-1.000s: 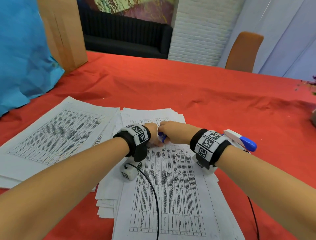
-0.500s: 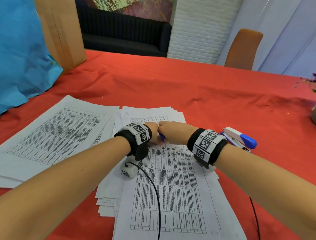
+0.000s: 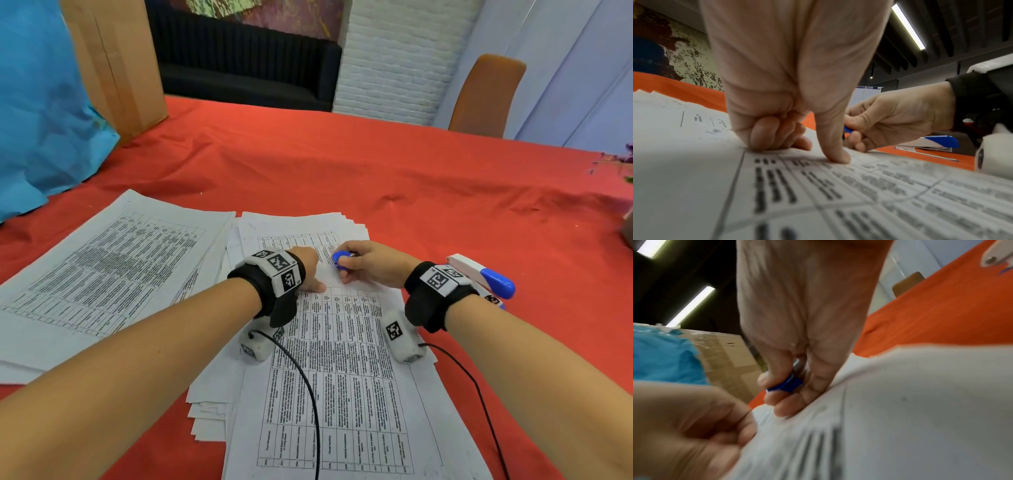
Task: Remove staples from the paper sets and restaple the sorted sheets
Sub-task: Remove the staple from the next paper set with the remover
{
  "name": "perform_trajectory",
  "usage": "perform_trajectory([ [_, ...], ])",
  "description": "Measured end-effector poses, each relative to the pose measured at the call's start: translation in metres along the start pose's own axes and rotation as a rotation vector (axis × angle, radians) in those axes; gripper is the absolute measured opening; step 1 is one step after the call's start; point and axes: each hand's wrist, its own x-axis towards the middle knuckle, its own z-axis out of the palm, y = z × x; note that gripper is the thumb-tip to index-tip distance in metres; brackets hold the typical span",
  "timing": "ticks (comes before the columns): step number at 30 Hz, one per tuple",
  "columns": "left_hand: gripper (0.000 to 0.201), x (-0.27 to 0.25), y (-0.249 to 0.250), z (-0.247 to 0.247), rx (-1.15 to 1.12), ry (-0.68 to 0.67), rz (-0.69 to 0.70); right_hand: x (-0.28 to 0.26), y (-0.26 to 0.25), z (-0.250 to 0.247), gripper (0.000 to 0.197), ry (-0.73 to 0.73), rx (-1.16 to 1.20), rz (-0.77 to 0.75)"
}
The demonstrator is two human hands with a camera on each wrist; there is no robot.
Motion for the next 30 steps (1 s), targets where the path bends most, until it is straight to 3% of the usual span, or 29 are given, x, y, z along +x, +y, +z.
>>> perform_trajectory([
  [3,0.052,-0.001,-0.001,-0.001,-0.018,-0.039,-0.019,-0.008,0.01,-0.011,0.01,0.123,0.327,-0.014],
  [6,0.044,-0.002,-0.008,-0.009,-0.157,-0.074,-0.076,-0.017,0.007,-0.013,0.012,0.169,0.342,-0.076],
  [7,0.045,-0.002,-0.009,-0.012,-0.299,-0.064,-0.109,-0.02,0.0,-0.011,0.013,0.158,0.307,-0.117],
  [9,0.047,-0.001,-0.002,-0.014,-1.004,-0.109,-0.182,-0.026,-0.019,-0.003,0.012,0.134,0.224,-0.185],
  [11,0.043,0.004,0.008,-0.013,-1.754,-0.194,-0.224,-0.03,-0.04,0.008,0.011,0.15,-0.104,-0.253],
  [12,0.036,0.009,0.012,-0.011,-1.963,-0.228,-0.223,-0.029,-0.048,0.013,0.014,0.18,-0.412,-0.288],
  [14,0.029,0.019,0.019,-0.006,-2.188,-0.22,-0.222,-0.019,-0.057,0.022,0.026,0.192,-0.999,-0.323],
  [16,0.031,0.025,0.022,-0.003,-2.276,-0.167,-0.278,-0.014,-0.06,0.025,0.034,0.208,-1.166,-0.306],
  [19,0.034,0.023,0.021,-0.001,-2.053,-0.061,-0.328,-0.018,-0.059,0.008,0.038,0.32,-1.049,-0.351],
  [21,0.033,0.025,0.015,0.0,-1.642,0.078,-0.319,-0.023,-0.05,-0.008,0.035,0.332,-1.044,-0.278],
  [23,0.02,0.029,0.011,0.0,-1.088,0.205,-0.218,-0.024,-0.032,-0.013,0.034,0.227,-1.185,-0.165],
  [26,0.009,0.032,0.016,-0.002,-0.593,0.152,-0.08,-0.024,-0.015,-0.01,0.038,0.12,-1.272,-0.099],
  [28,0.008,0.032,0.021,-0.002,-0.441,0.085,-0.051,-0.024,-0.016,-0.009,0.041,0.112,-1.254,-0.109],
  [30,0.02,0.033,0.026,0.0,-0.343,0.031,-0.027,-0.023,-0.018,-0.007,0.04,0.087,-1.284,-0.12],
])
